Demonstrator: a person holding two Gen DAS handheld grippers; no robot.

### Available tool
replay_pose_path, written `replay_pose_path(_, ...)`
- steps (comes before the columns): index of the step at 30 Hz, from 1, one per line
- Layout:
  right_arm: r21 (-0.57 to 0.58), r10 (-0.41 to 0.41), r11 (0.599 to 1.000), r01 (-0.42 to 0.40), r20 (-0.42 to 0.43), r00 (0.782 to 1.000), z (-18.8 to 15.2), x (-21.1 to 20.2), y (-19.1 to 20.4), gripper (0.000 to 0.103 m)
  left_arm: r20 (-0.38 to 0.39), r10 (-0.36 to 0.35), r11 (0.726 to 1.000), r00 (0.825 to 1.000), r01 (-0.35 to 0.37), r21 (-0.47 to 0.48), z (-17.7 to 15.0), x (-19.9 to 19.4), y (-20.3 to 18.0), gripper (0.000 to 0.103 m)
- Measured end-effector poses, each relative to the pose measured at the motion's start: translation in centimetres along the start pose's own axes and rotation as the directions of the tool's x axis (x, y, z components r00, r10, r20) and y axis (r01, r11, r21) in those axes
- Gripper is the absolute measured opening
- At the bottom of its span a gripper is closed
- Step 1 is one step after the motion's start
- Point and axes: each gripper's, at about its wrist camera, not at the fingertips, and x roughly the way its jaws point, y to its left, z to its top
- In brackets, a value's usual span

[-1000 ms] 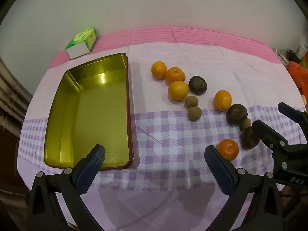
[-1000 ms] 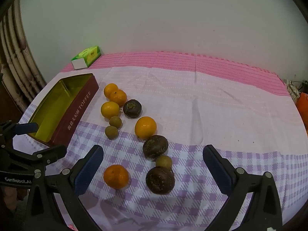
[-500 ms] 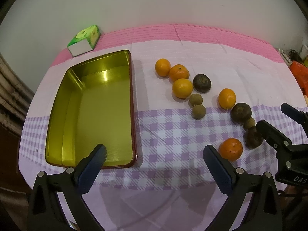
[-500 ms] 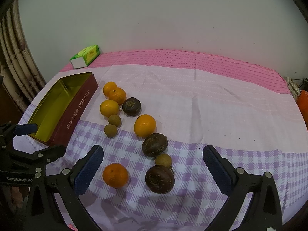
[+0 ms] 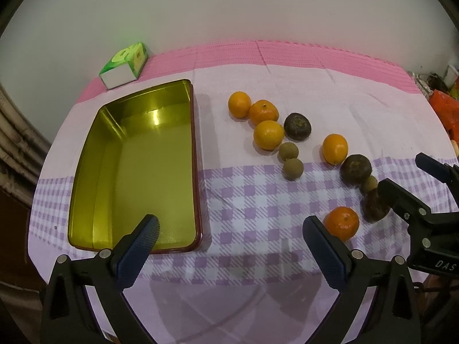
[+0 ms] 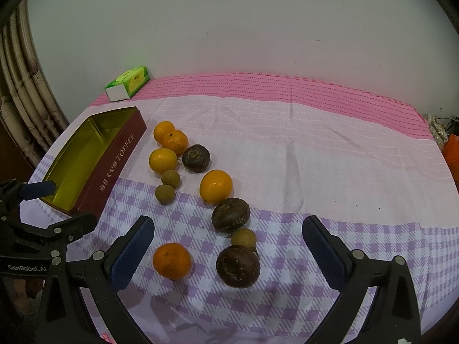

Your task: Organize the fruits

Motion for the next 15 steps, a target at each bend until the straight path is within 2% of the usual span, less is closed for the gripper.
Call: replay_pose_path(15, -0.012, 0.001, 1.0, -0.001, -0.012, 1.0, -0.4, -0.06, 0.54, 0.102, -0.017, 0.023, 0.999, 1.0, -0.023, -0.022, -0.38, 0.46, 0.63, 0.1)
